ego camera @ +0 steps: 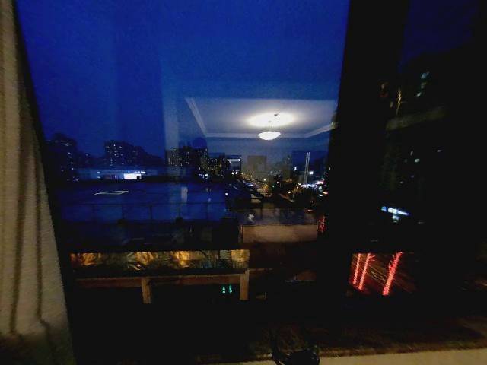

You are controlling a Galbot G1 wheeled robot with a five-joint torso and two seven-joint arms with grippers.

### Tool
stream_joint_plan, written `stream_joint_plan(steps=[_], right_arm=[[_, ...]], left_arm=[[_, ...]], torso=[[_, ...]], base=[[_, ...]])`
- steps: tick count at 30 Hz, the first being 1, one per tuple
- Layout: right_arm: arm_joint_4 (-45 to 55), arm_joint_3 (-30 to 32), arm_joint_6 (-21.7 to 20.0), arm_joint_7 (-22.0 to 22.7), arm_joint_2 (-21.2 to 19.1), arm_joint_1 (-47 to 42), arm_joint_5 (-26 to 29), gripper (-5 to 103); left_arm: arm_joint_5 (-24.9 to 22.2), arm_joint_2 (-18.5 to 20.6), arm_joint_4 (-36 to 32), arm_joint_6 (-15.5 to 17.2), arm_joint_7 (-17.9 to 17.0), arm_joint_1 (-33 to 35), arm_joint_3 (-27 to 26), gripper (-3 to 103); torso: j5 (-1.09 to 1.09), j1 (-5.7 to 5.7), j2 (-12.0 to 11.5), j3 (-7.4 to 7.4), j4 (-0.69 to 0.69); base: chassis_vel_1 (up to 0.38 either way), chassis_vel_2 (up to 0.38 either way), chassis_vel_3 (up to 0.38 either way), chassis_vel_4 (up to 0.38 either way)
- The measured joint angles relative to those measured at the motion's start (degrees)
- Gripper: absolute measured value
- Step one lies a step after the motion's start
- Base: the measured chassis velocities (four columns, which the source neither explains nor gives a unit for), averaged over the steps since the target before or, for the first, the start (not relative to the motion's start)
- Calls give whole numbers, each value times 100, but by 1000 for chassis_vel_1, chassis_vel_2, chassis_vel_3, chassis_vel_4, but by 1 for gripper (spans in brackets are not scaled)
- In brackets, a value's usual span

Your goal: Open the curtains by pulling them apart, changing their state from closed to fully open.

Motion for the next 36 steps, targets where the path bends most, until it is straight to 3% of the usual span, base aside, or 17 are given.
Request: stream_joint_plan(steps=[7,10,12,13,15,19,20,24,26,27,29,36], right_arm=[[71,26,8,2,0,-76,0,100],[86,42,12,3,0,-110,-1,100],[96,17,16,3,0,-123,-19,100],[96,17,16,3,0,-123,-19,100],[104,-11,17,1,1,-122,-31,100],[115,-15,18,-1,0,-130,-38,100],[121,-10,18,-5,1,-146,-41,100],[146,12,19,-6,0,-156,-42,100],[151,39,20,2,0,-157,-37,100],[151,39,20,2,0,-157,-37,100],[144,63,20,35,1,-144,-34,100],[6,110,1,270,0,13,-20,100]], left_arm=[[-6,11,16,-5,-17,14,-5,0],[39,-24,-106,-9,136,121,-6,-3],[140,-175,-442,-1,495,306,55,6],[140,-175,-442,-1,495,306,55,6],[269,-311,-804,-44,634,387,212,17],[335,-413,-1116,-48,665,423,384,23],[454,-509,-1481,-20,680,433,631,33],[664,-616,-1983,73,657,458,1041,44],[888,-710,-2522,228,595,602,1547,55],[888,-710,-2522,228,595,602,1547,55],[1049,-768,-2790,316,611,755,1841,66],[1457,-912,-3451,371,1072,1413,2347,92]], torso=[[-1,0,0,0,0],[-4,0,0,1,1],[-14,0,0,1,6],[-14,0,0,1,6],[-5,0,0,1,4],[-5,0,0,1,3],[-1,0,0,1,0],[-1,0,0,1,-1],[0,0,0,1,-2],[0,0,0,1,-2],[0,0,0,1,-2],[-2,0,0,1,2]], base=[[0,0,0,0],[0,0,0,0],[0,0,0,0],[0,0,0,0],[0,0,0,0],[0,0,0,0],[0,0,0,0],[0,0,0,0],[0,0,0,0],[0,0,0,0],[0,0,0,0],[0,0,0,0]])
